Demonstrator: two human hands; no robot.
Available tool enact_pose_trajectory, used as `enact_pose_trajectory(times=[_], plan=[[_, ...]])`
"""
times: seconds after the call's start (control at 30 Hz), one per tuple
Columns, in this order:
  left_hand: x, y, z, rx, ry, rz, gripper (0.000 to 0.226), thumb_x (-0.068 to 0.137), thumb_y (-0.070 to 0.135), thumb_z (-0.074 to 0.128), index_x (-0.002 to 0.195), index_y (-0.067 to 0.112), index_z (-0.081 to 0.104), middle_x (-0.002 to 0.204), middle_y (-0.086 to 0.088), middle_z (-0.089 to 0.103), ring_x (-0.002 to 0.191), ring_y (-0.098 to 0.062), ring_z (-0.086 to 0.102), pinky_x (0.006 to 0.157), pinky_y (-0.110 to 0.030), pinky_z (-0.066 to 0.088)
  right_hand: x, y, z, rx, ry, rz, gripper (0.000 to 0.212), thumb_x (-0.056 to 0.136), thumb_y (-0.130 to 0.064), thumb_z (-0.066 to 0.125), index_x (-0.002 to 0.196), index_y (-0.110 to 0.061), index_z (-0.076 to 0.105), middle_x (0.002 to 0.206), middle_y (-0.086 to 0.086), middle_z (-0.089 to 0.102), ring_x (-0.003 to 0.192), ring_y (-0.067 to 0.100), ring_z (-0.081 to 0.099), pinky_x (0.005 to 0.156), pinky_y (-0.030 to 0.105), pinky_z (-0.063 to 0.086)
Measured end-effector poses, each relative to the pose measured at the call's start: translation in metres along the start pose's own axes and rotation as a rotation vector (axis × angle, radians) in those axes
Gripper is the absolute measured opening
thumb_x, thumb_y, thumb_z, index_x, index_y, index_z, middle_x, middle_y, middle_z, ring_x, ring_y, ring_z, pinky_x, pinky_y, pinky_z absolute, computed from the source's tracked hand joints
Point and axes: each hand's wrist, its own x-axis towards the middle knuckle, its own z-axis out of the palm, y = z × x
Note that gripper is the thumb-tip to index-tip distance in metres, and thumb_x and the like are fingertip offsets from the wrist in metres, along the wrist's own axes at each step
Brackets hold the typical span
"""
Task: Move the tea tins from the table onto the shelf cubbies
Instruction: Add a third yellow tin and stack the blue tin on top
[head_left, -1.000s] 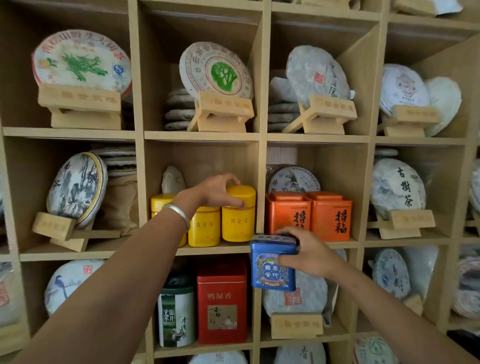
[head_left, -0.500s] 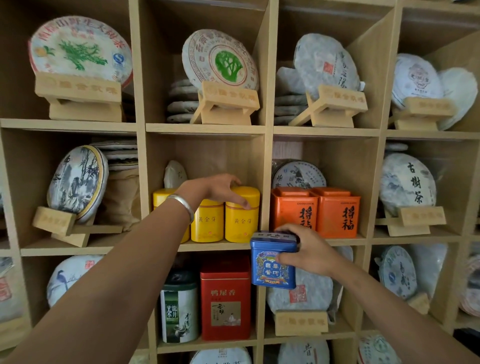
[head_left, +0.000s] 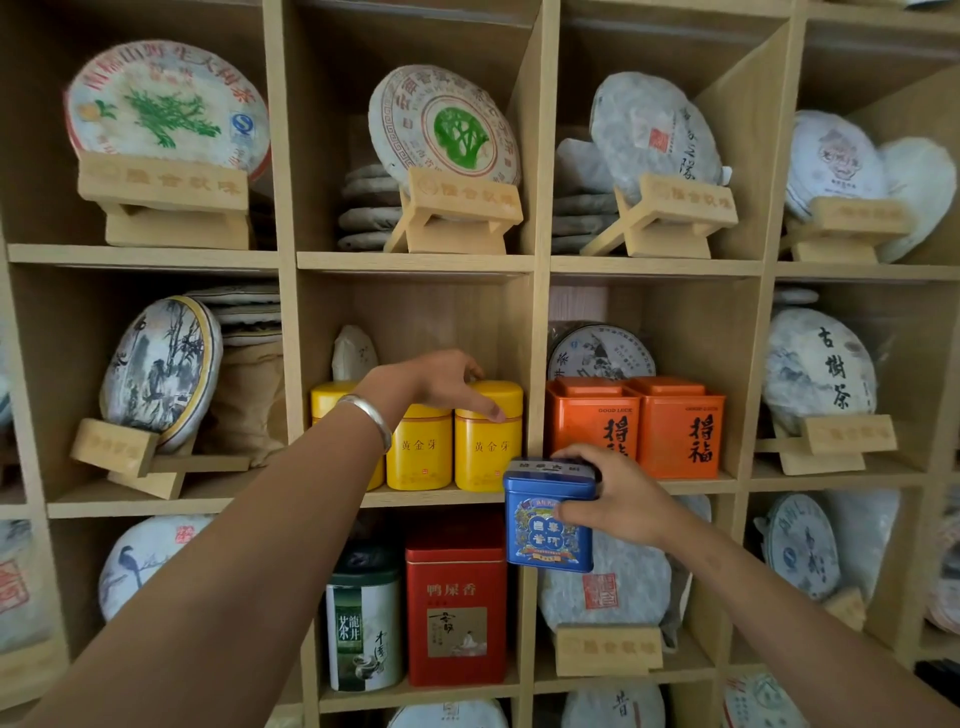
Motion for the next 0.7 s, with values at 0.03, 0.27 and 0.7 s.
enact_pose_trajectory(times=[0.03, 0.27, 0.7], plan=[[-0.002, -0.001, 0.000, -0.017, 0.019, 0.011, 0.100, 0.059, 0.071, 0.071, 0.139, 0.017, 0.044, 0.138, -0.005, 0.051, 0.120, -0.023, 0.050, 0.090, -0.032, 0.043, 0.000, 0.000, 0.000, 0.005, 0.002, 0.001, 0.049, 0.070, -0.020, 0.079, 0.114, -0.028, 0.058, 0.103, -0.007, 0.069, 0.093, 0.004, 0.067, 0.080, 0.031, 0.058], [-0.010, -0.010, 0.001, -0.030, 0.048, 0.058, 0.093, 0.062, 0.060, 0.078, 0.139, 0.021, 0.043, 0.136, -0.004, 0.052, 0.115, -0.019, 0.050, 0.087, -0.030, 0.042, 0.004, -0.003, 0.000, 0.002, 0.001, -0.012, 0.050, 0.069, -0.022, 0.079, 0.113, -0.029, 0.057, 0.102, -0.007, 0.069, 0.091, 0.004, 0.067, 0.078, 0.029, 0.058], [-0.017, -0.008, 0.000, -0.055, 0.058, 0.050, 0.109, 0.054, 0.062, 0.082, 0.145, 0.024, 0.033, 0.140, -0.004, 0.051, 0.123, -0.024, 0.050, 0.095, -0.034, 0.044, 0.004, 0.000, 0.000, 0.013, 0.007, -0.014, 0.052, 0.066, -0.026, 0.078, 0.113, -0.029, 0.057, 0.100, -0.010, 0.069, 0.088, 0.000, 0.067, 0.070, 0.020, 0.055]])
